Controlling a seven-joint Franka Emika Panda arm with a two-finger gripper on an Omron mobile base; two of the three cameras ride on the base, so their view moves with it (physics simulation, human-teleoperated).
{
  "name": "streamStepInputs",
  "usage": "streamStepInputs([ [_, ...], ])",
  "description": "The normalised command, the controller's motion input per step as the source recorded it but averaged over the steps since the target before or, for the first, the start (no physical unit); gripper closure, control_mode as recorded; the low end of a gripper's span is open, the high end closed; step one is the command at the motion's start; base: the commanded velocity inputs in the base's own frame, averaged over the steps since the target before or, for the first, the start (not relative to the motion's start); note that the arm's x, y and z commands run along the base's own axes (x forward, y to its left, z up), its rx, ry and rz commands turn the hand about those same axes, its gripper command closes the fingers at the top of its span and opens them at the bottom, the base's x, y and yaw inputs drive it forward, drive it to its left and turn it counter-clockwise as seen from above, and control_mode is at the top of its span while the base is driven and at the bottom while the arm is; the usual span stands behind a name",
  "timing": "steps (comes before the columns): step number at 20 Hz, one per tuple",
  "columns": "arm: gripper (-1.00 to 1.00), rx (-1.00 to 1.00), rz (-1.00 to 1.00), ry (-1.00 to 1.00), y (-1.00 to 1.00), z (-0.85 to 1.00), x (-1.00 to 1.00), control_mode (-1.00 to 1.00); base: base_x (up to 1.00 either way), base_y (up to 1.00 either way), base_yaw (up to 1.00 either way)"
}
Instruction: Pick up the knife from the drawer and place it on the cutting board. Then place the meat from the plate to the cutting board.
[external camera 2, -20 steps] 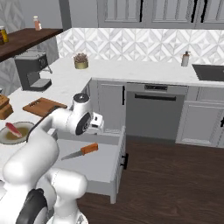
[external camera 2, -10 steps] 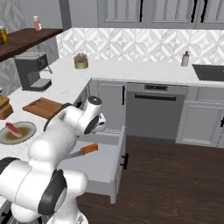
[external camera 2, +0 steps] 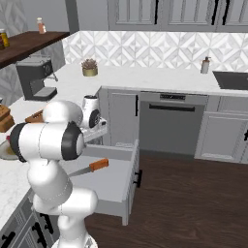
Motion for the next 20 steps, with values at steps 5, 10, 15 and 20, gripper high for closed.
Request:
streamStepInputs([
  [5,-1.00,0.02,0.49,-0.10,-0.58,-0.76,-0.03,-1.00,0.00,0.00,0.00],
  [10,-1.00,0.03,0.67,-0.02,-0.02,-0.40,0.12,-1.00,0.00,0.00,0.00],
  [15,-1.00,0.03,0.57,0.00,0.02,-0.31,0.17,-1.00,0.00,0.00,0.00],
  [20,-1.00,0.15,0.24,0.00,0.04,-0.37,0.30,-1.00,0.00,0.00,0.00],
])
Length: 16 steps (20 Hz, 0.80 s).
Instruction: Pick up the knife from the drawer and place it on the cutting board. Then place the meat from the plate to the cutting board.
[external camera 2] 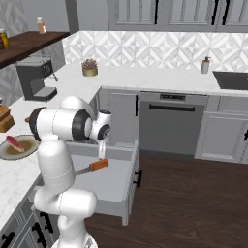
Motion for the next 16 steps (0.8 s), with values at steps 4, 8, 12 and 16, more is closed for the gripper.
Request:
streamStepInputs([
  [4,-1.00,0.02,0.24,0.01,0.19,-0.43,0.13,-1.00,0.00,0.00,0.00],
  [8,-1.00,-0.08,0.02,0.02,0.06,-0.16,0.01,-1.00,0.00,0.00,0.00],
  [12,-1.00,-0.09,0.18,0.00,0.00,-0.46,0.06,-1.00,0.00,0.00,0.00],
  [16,-1.00,-0.01,0.22,-0.01,0.00,-0.16,0.06,-1.00,0.00,0.00,0.00],
])
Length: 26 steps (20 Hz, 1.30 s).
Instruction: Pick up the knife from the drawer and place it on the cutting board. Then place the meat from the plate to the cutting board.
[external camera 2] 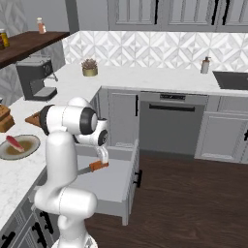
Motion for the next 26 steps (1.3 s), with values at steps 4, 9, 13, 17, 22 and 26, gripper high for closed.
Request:
streamStepInputs([
  [4,-1.00,0.00,0.13,-0.09,0.13,-0.01,0.19,-1.00,0.00,0.00,0.00],
  [9,-1.00,0.00,0.16,-0.03,0.12,-0.28,0.01,-1.00,0.00,0.00,0.00],
  [13,-1.00,0.00,0.18,-0.02,0.25,-0.21,0.03,-1.00,0.00,0.00,0.00],
  [17,-1.00,0.00,0.09,0.00,0.04,-0.07,0.38,-1.00,0.00,0.00,0.00],
  [22,-1.00,0.00,0.05,0.00,0.02,-0.26,0.30,-1.00,0.00,0.00,0.00],
  [26,-1.00,-0.02,0.12,0.00,-0.11,-0.45,-0.73,-1.00,0.00,0.00,0.00],
])
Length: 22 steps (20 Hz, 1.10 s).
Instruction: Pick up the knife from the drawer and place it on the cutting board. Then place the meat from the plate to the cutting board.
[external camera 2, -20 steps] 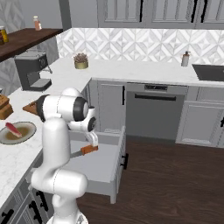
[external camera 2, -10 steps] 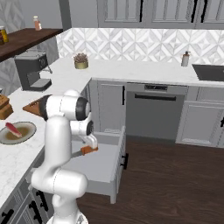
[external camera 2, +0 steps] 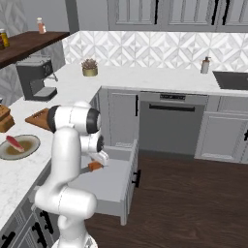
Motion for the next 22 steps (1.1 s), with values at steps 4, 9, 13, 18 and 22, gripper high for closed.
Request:
streamStepInputs([
  [4,-1.00,0.00,0.06,0.00,0.03,-0.04,-0.24,-1.00,0.00,0.00,0.00],
  [9,-1.00,0.00,0.00,0.00,0.31,-0.13,0.23,-1.00,0.00,0.00,0.00],
  [13,-1.00,0.00,0.00,0.01,0.15,0.04,0.34,-1.00,0.00,0.00,0.00],
  [18,1.00,-0.11,0.03,0.10,0.02,-0.57,0.00,-1.00,0.00,0.00,0.00],
  [22,1.00,-0.02,0.01,0.00,0.00,-0.09,0.00,-1.00,0.00,0.00,0.00],
])
